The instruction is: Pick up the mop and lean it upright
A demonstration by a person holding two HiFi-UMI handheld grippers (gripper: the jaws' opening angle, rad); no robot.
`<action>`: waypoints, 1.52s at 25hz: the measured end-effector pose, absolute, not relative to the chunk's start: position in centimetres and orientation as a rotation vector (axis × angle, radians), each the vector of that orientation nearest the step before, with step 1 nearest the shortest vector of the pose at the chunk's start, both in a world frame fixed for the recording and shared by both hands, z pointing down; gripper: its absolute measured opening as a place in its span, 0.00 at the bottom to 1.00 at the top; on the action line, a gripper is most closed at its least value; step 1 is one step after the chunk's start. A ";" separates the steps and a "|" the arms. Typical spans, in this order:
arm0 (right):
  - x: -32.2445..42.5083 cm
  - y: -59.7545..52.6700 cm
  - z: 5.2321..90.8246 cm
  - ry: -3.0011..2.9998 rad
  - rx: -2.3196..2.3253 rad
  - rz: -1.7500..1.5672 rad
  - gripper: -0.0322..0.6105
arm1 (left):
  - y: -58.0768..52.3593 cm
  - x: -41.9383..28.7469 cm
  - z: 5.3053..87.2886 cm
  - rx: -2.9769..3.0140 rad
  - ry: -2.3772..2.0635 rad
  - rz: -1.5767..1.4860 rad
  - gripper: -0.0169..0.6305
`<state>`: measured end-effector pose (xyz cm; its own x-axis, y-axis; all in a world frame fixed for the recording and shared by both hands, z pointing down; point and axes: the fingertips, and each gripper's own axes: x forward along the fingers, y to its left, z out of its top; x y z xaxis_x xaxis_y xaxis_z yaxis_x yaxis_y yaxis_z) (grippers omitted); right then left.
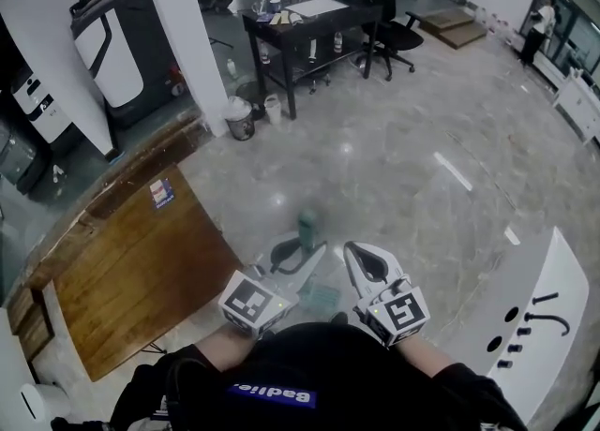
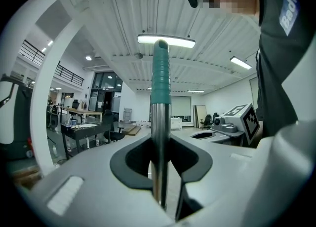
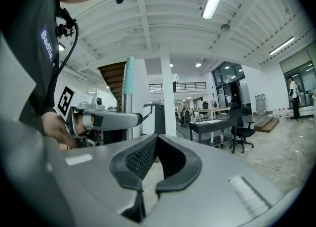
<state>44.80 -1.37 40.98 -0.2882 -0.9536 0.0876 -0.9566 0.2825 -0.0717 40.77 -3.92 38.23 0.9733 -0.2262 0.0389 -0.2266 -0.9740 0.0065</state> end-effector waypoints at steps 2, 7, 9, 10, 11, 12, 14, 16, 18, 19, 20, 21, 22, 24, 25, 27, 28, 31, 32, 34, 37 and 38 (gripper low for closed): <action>46.4 -1.8 40.8 -2.511 1.847 0.169 0.05 | -4.4 42.2 37.8 3.111 -0.387 0.061 0.19; 49.7 -2.5 41.1 -2.550 1.813 0.176 0.05 | -5.4 45.1 37.1 3.095 -0.475 0.065 0.19; 50.9 -2.6 41.3 -2.561 1.804 0.182 0.05 | -5.8 46.1 37.3 3.097 -0.499 0.059 0.19; 51.5 -2.8 41.3 -2.563 1.803 0.184 0.05 | -6.0 46.6 37.5 3.104 -0.508 0.062 0.19; 52.0 -3.0 41.4 -2.565 1.806 0.186 0.05 | -6.2 47.1 37.5 3.111 -0.514 0.069 0.19; 52.6 -3.3 41.4 -2.565 1.810 0.187 0.05 | -6.4 47.5 37.4 3.114 -0.519 0.076 0.19; 53.4 -3.8 41.5 -2.568 1.816 0.182 0.05 | -6.9 48.3 37.2 3.105 -0.518 0.075 0.19; 53.8 -4.4 41.6 -2.569 1.814 0.181 0.05 | -7.4 48.9 37.5 3.089 -0.509 0.064 0.19; 54.0 -5.3 41.4 -2.562 1.815 0.200 0.05 | -8.4 49.3 37.9 3.087 -0.504 0.063 0.19; 54.1 -5.9 41.4 -2.557 1.817 0.204 0.05 | -9.0 49.4 37.9 3.088 -0.500 0.060 0.19; 54.1 -6.6 41.3 -2.551 1.818 0.203 0.05 | -9.6 49.6 37.7 3.085 -0.494 0.053 0.19; 54.1 -7.3 41.3 -2.546 1.820 0.199 0.05 | -10.3 49.7 37.6 3.079 -0.487 0.044 0.19; 54.1 -8.0 41.3 -2.540 1.822 0.195 0.05 | -11.0 49.8 37.7 3.075 -0.480 0.038 0.19; 54.1 -9.2 41.3 -2.529 1.827 0.191 0.05 | -12.3 50.0 38.3 3.081 -0.461 0.040 0.19; 54.1 -9.8 41.3 -2.523 1.827 0.192 0.05 | -13.0 50.0 38.4 3.085 -0.450 0.043 0.19; 54.0 -11.3 41.3 -2.512 1.821 0.191 0.05 | -14.3 50.1 38.1 3.082 -0.433 0.046 0.19; 53.9 -12.2 41.3 -2.508 1.819 0.189 0.05 | -14.9 50.2 37.8 3.072 -0.426 0.045 0.19; 53.5 -14.7 41.2 -2.501 1.814 0.188 0.05 | -16.8 50.0 38.1 3.063 -0.395 0.052 0.19; 53.3 -15.5 41.2 -2.499 1.809 0.189 0.05 | -17.5 49.9 38.2 3.064 -0.392 0.049 0.19; 52.7 -16.8 41.4 -2.496 1.796 0.190 0.05 | -18.7 49.6 38.0 3.062 -0.393 0.021 0.19; 52.0 -18.8 41.1 -2.488 1.788 0.189 0.05 | -20.7 48.7 37.8 3.059 -0.403 0.005 0.19; 51.8 -19.5 41.0 -2.485 1.790 0.188 0.05 | -21.4 48.3 37.8 3.058 -0.411 0.004 0.19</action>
